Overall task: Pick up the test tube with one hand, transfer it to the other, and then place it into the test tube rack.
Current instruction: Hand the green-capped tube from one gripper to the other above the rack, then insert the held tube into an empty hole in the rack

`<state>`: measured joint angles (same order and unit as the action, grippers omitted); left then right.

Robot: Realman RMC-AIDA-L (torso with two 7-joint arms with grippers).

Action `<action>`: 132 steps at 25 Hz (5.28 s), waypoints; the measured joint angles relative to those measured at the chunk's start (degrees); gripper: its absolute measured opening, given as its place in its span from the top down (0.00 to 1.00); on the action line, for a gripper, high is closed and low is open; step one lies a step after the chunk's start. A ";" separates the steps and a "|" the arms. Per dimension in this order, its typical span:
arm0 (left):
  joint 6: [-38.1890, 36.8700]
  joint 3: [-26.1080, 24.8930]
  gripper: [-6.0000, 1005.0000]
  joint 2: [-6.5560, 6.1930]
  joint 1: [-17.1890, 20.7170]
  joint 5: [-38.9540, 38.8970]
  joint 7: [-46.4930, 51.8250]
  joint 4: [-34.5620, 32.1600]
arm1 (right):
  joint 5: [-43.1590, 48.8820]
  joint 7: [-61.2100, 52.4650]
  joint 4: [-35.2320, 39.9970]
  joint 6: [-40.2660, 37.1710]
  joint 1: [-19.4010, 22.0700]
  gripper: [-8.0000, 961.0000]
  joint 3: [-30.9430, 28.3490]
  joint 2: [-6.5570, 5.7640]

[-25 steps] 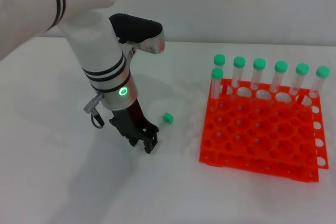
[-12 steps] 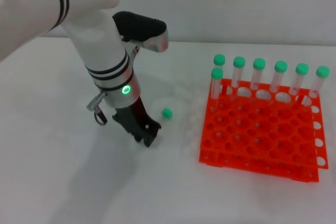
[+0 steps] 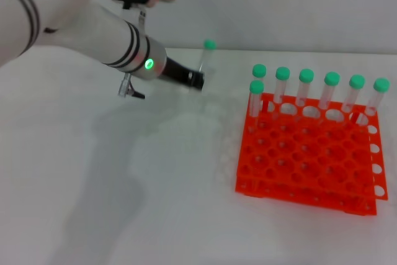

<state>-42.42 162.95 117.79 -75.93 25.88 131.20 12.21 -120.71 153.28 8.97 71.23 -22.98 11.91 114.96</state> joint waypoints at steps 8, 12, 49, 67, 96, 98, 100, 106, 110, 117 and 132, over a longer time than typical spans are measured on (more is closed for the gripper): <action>-2.63 0.02 0.80 0.37 11.89 -54.16 -45.68 0.79 | -3.78 -0.06 -0.74 -0.04 -0.05 0.23 -0.16 0.20; -15.25 -0.04 0.80 1.11 19.31 -75.71 -66.47 -1.90 | -6.91 -1.05 -1.63 0.23 -0.04 0.24 -0.16 0.27; -18.35 -0.73 0.78 2.80 22.50 -67.27 -111.01 -33.39 | 22.38 -47.05 22.44 26.17 -4.32 0.26 28.31 -5.91; -18.16 -0.47 0.77 2.79 22.59 -67.28 -111.16 -33.57 | 21.83 -46.97 24.43 28.77 -6.27 0.27 29.69 -3.65; -14.93 -0.95 0.76 2.94 23.85 -67.71 -118.38 -35.30 | 21.72 -46.19 24.11 28.79 -5.48 0.75 29.14 -4.01; -14.87 -1.72 0.75 2.94 24.49 -67.74 -120.09 -35.62 | 21.65 -46.21 24.05 28.85 -5.40 0.75 29.10 -4.02; -14.86 -2.53 0.75 2.95 25.39 -67.76 -122.29 -36.08 | 21.57 -46.22 24.04 28.87 -5.35 0.75 29.03 -3.96; -16.20 -3.60 0.65 2.98 30.37 -68.18 -129.68 -37.17 | 20.20 -46.07 24.01 27.62 -5.19 0.75 28.80 -4.00; -20.29 -8.34 0.48 2.97 37.24 -68.81 -131.95 -37.69 | 20.12 -45.75 24.36 24.27 -5.64 0.76 28.90 -3.58; -31.19 -18.83 0.23 2.30 49.86 -73.54 -128.84 -35.97 | 23.18 -40.89 24.37 16.06 -9.15 0.78 29.95 -0.29; -31.57 -20.75 0.12 2.27 55.47 -83.47 -125.33 -26.76 | 21.44 -32.14 15.04 6.00 -15.65 0.75 39.91 1.18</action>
<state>-73.99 142.19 120.06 -20.46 -57.59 5.87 -14.55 -99.27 121.14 24.01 77.24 -38.63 51.82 116.14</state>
